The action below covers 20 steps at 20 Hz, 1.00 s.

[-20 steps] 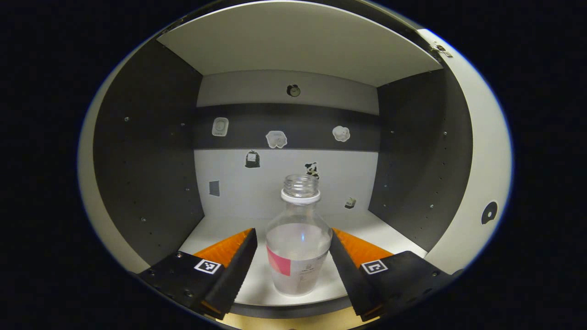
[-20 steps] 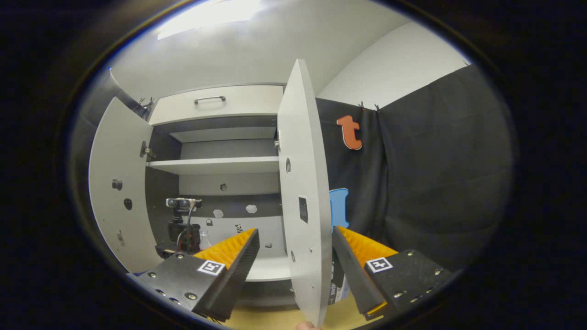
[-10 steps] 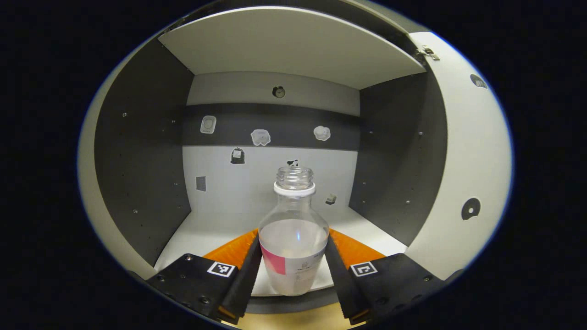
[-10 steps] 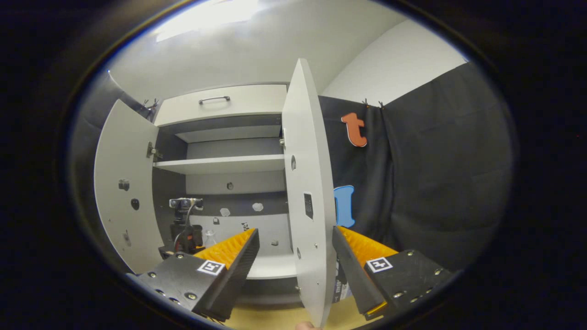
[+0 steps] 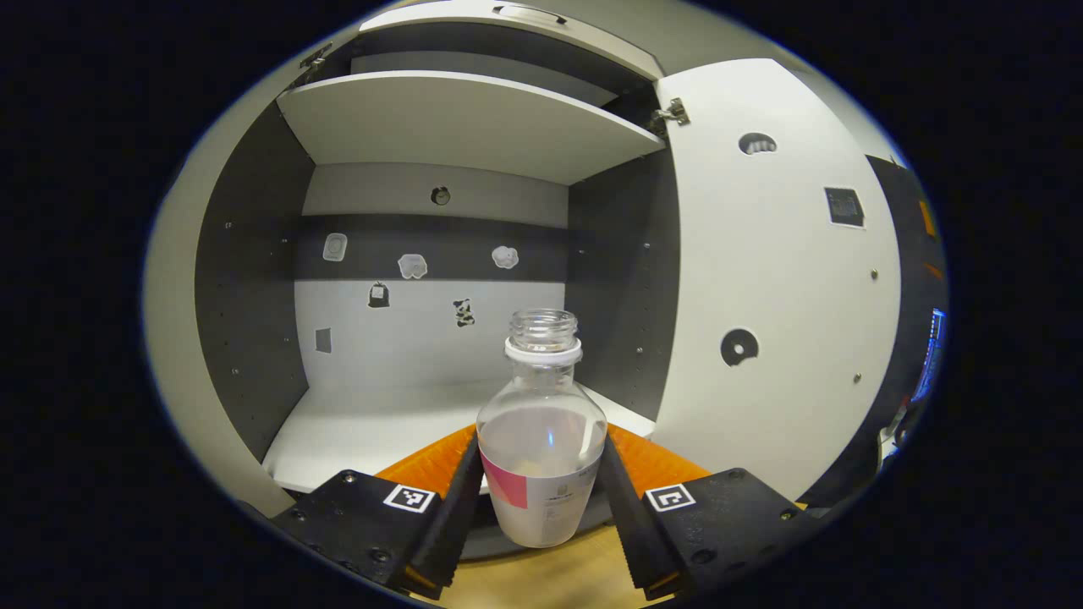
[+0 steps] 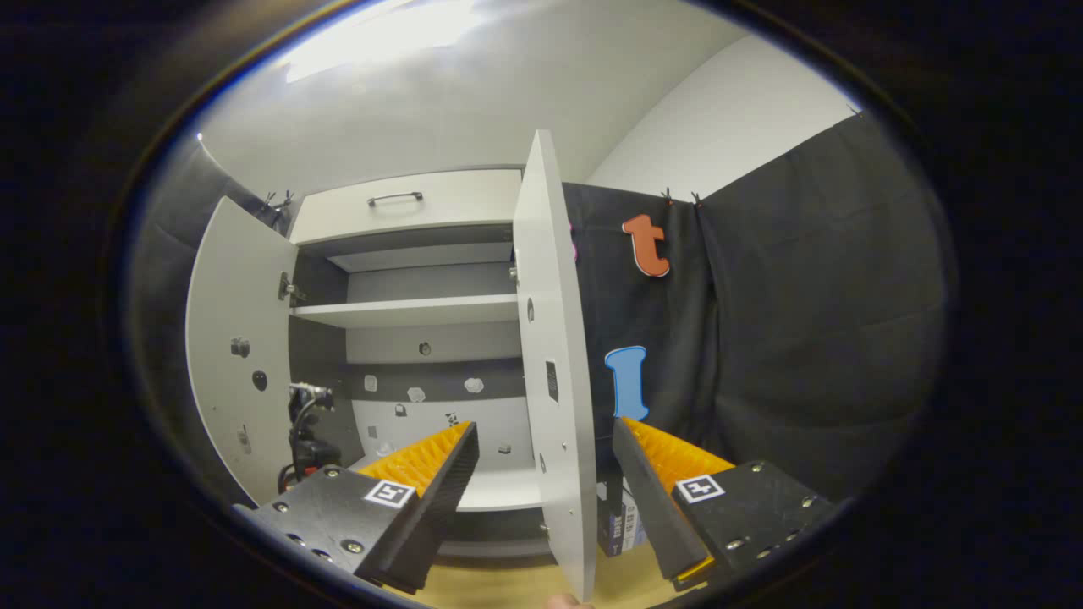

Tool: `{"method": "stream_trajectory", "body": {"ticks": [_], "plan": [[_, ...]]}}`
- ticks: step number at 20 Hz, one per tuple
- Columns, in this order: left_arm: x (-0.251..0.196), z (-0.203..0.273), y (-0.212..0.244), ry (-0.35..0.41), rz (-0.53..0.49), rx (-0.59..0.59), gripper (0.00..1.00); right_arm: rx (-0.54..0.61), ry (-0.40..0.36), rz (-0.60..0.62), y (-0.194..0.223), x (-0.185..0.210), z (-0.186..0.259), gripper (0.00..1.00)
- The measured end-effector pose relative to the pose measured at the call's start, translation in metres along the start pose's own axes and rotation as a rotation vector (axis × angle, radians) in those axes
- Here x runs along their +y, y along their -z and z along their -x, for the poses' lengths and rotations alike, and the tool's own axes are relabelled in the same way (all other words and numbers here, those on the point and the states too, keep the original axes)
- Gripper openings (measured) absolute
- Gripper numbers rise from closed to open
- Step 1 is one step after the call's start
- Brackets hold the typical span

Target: Grasp the bottle in the cabinet with the left hand and place it on the coaster, then close the right door with the right hand and the left door with the left hand.

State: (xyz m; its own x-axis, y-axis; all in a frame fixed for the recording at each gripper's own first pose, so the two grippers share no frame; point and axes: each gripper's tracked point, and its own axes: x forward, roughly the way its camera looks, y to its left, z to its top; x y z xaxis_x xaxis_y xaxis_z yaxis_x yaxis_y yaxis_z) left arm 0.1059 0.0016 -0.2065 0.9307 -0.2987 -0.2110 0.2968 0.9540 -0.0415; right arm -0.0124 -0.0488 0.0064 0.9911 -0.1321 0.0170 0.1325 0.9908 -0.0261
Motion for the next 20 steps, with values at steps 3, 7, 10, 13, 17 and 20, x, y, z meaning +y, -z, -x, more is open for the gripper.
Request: {"method": "stream_trajectory", "body": {"ticks": [3, 7, 10, 13, 17, 20], "plan": [[-0.020, 0.022, 0.026, 0.058, -0.008, -0.009, 0.76, -0.014, 0.001, -0.002, -0.006, -0.004, 0.005, 0.93], [-0.037, 0.050, 0.073, 0.079, -0.036, 0.021, 0.76, -0.019, -0.002, 0.005, -0.011, -0.010, 0.004, 0.94], [-0.038, 0.067, 0.116, 0.040, -0.066, 0.072, 0.76, -0.029, -0.001, 0.012, -0.018, -0.015, 0.001, 0.94], [-0.040, 0.080, 0.157, 0.008, -0.045, 0.120, 0.76, -0.032, 0.005, 0.025, -0.019, -0.022, -0.001, 0.97], [-0.052, 0.097, 0.214, -0.010, 0.048, 0.179, 0.76, -0.012, 0.013, 0.038, -0.014, -0.032, -0.003, 0.96], [-0.068, 0.107, 0.256, 0.015, 0.092, 0.265, 0.77, -0.009, 0.023, 0.055, -0.014, -0.040, -0.007, 0.94]]}}
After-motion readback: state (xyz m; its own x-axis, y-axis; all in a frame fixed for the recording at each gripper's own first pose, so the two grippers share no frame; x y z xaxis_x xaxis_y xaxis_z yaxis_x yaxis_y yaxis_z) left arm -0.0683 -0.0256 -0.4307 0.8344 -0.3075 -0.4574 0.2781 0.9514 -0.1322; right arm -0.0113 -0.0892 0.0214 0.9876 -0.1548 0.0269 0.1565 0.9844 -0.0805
